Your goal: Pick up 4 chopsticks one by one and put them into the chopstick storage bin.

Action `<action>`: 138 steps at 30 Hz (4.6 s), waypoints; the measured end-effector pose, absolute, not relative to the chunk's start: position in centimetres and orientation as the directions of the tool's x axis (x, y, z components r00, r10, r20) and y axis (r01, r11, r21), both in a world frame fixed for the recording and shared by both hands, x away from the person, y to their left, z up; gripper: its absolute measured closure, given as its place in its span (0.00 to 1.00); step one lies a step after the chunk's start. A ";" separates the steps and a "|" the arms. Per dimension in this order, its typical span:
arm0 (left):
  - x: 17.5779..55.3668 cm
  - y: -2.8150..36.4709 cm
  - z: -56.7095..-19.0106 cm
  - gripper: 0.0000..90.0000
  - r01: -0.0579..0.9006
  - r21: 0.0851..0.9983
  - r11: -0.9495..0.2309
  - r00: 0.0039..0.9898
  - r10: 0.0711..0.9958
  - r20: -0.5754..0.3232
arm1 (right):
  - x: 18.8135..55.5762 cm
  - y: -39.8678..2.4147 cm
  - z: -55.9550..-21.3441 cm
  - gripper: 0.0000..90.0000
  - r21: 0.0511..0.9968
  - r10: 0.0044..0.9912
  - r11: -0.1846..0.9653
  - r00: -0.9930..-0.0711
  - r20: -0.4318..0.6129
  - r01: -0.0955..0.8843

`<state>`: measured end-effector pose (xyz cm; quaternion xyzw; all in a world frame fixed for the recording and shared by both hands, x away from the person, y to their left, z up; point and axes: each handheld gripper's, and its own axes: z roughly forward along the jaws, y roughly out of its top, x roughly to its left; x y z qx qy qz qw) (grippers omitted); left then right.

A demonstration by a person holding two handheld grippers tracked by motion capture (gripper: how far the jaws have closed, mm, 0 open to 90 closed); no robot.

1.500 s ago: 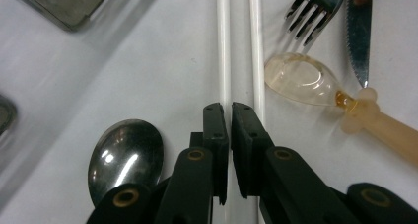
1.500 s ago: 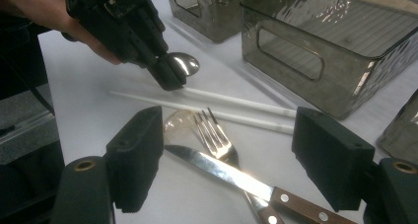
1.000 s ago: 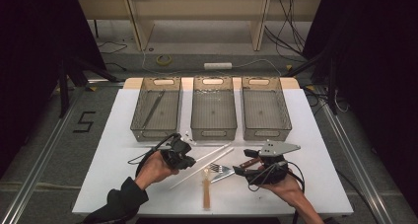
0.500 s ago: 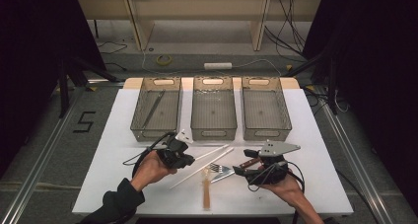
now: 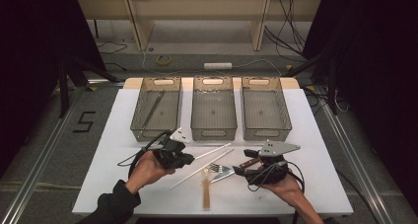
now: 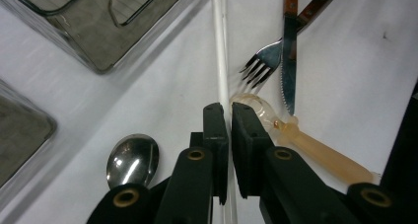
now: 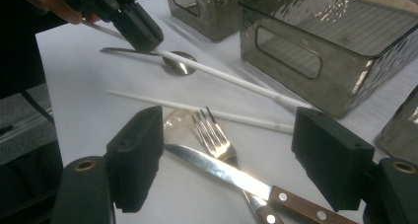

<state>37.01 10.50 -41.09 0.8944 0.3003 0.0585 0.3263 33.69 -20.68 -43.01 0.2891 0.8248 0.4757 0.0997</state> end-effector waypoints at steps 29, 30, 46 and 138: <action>40.3 17.2 -36.3 0.95 0.517 0.732 -0.443 0.679 0.734 -0.035 | 33.8 -20.7 -43.2 0.32 0.840 0.575 0.380 -0.810 0.114 0.388; 40.7 17.6 -36.3 0.95 0.526 0.731 -0.435 0.669 0.742 -0.039 | 33.8 -20.7 -43.2 0.32 0.840 0.575 0.378 -0.810 0.118 0.390; 46.2 20.6 -36.9 0.95 0.588 0.745 -0.316 0.529 0.846 -0.059 | 33.9 -20.7 -43.1 0.32 0.841 0.576 0.377 -0.809 0.116 0.389; 40.7 12.6 -39.9 0.32 0.614 0.592 -0.522 0.701 0.705 -0.105 | 33.7 -20.8 -42.9 0.32 0.845 0.576 0.374 -0.810 0.111 0.382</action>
